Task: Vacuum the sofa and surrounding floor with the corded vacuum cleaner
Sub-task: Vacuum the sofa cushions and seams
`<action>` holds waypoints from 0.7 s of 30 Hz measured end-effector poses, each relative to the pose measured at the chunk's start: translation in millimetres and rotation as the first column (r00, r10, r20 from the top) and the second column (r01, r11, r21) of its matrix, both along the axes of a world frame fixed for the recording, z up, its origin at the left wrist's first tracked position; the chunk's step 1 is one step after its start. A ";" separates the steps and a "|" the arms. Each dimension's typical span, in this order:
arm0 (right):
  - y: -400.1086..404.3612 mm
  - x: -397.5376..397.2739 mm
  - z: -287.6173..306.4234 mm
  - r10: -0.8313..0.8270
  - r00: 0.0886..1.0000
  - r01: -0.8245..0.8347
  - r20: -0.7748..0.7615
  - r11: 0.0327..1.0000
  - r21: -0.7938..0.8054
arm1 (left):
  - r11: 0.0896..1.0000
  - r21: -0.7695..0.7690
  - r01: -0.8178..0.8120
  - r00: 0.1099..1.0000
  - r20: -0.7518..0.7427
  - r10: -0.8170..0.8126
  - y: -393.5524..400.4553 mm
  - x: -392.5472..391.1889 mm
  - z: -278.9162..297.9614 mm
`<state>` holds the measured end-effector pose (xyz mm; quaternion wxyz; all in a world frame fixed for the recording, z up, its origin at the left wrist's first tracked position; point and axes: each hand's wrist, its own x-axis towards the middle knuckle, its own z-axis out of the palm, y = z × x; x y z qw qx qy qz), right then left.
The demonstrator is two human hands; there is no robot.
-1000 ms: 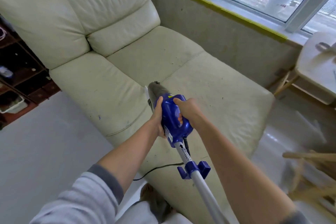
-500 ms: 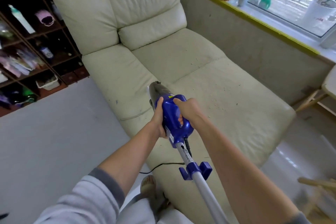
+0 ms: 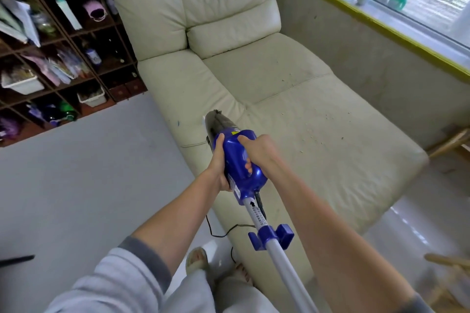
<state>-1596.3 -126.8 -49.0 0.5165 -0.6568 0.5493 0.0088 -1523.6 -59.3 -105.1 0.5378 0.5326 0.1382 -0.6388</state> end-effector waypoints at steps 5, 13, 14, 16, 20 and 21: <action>18.7 -2.1 -0.9 -0.009 0.999 0.010 0.032 1.000 -0.011 | 0.999 0.041 -0.006 1.000 0.002 0.006 16.3 -1.3 -5.9; 66.4 10.4 5.2 -0.010 1.000 0.010 0.002 1.000 -0.026 | 0.998 0.058 0.014 1.000 -0.012 -0.013 58.6 14.5 -10.3; 72.1 13.4 6.2 -0.010 1.000 0.009 -0.008 1.000 -0.027 | 0.998 0.060 0.012 1.000 -0.023 -0.011 64.0 16.6 -11.2; 85.7 20.5 7.8 -0.009 1.000 0.008 -0.020 1.000 -0.025 | 0.998 0.058 0.010 0.999 -0.040 -0.008 77.4 22.8 -11.9; 112.5 36.0 5.4 0.006 0.999 -0.006 -0.047 1.000 -0.012 | 0.996 0.080 0.034 0.999 -0.041 -0.031 104.5 38.9 -15.1; 117.1 38.7 3.9 0.005 0.999 -0.005 -0.043 1.000 -0.007 | 0.996 0.085 0.032 0.998 -0.054 -0.027 109.8 41.1 -15.2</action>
